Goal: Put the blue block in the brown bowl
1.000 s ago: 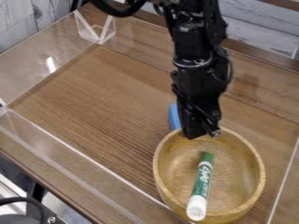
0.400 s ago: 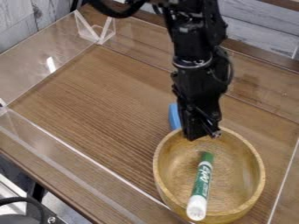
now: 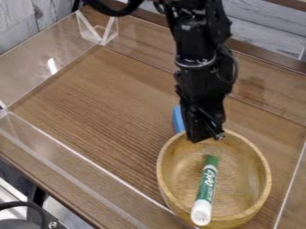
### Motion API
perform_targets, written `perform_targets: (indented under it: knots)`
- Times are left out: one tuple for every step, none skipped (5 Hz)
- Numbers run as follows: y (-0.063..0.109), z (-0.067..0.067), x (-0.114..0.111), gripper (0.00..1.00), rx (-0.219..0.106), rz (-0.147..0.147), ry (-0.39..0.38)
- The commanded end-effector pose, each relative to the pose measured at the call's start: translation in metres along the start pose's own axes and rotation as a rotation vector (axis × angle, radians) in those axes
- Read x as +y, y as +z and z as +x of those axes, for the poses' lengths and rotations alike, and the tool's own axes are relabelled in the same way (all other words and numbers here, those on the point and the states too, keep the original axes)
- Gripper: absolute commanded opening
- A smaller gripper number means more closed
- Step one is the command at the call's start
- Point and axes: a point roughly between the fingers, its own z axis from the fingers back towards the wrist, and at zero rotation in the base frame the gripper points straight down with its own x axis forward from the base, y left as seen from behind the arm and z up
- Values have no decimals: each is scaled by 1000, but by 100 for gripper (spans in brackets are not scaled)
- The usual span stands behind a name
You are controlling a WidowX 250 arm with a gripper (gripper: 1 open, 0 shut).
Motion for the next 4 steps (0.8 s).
perform_targets:
  knots:
    - [20,4,3,0,-50,34,-17]
    - [25,2,6,0,-56,42,-19]
    - [29,-1,9,0,-62,47,-23]
    - [33,-3,13,0,-68,50,-26]
